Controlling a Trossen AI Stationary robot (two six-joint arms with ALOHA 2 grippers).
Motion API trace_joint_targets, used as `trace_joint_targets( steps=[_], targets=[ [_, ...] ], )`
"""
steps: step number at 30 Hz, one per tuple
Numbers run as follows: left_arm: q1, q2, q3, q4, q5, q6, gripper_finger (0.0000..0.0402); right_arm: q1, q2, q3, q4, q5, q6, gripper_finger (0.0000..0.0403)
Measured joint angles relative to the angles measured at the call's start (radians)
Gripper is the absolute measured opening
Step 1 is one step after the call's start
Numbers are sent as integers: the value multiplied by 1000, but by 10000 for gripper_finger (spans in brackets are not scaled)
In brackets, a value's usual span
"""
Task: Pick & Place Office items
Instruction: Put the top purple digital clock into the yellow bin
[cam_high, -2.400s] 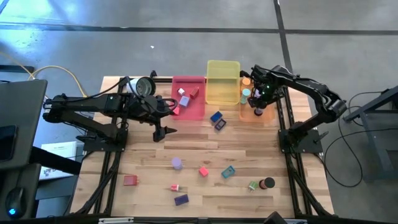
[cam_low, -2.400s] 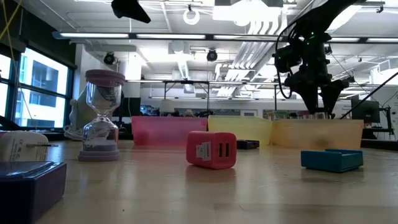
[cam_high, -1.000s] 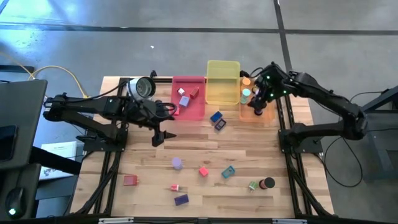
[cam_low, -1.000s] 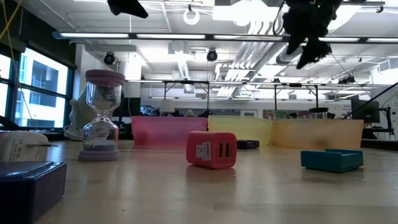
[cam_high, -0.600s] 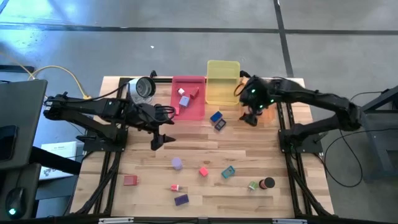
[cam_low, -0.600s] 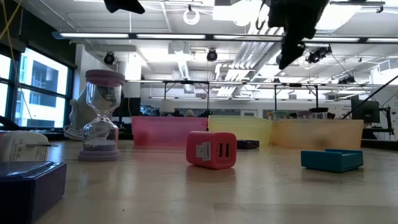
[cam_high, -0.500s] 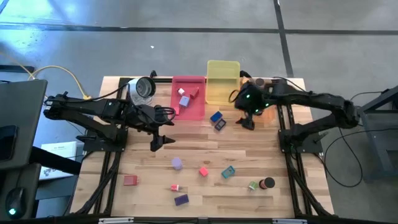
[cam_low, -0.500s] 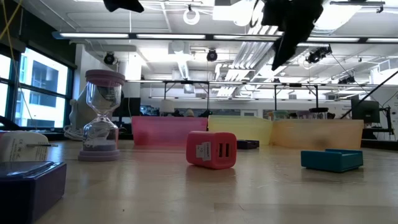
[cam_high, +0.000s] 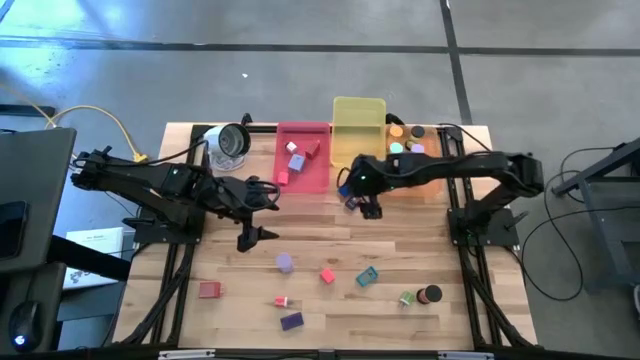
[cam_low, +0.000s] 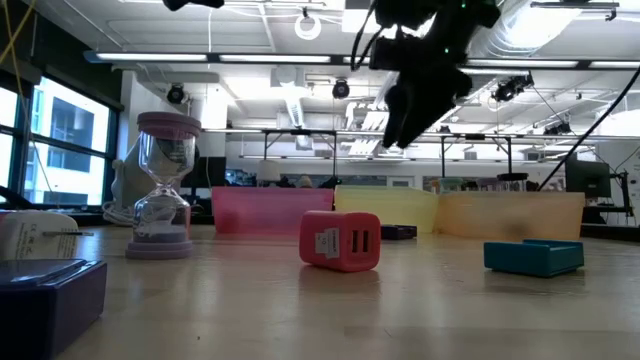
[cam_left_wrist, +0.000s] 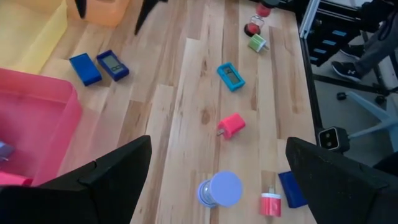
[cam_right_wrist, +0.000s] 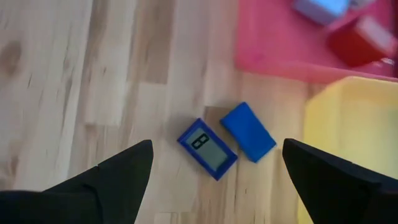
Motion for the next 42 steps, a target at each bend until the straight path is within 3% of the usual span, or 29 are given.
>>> trace_joint_targets(
  steps=[7,18,25,38,42],
  targets=[
    [5,0,0,-28,0,0,363,-8,70,0,-5,-46,-196,348],
    [17,0,0,-56,0,19,363,-8,96,0,6,-99,-9,348],
    [31,0,0,-55,-2,19,363,-8,96,-23,24,6,-163,348],
    [32,0,0,-53,-3,19,363,7,164,-42,67,-13,-331,348],
    [32,0,0,-53,-3,19,363,37,215,-42,79,78,-388,348]
  ],
)
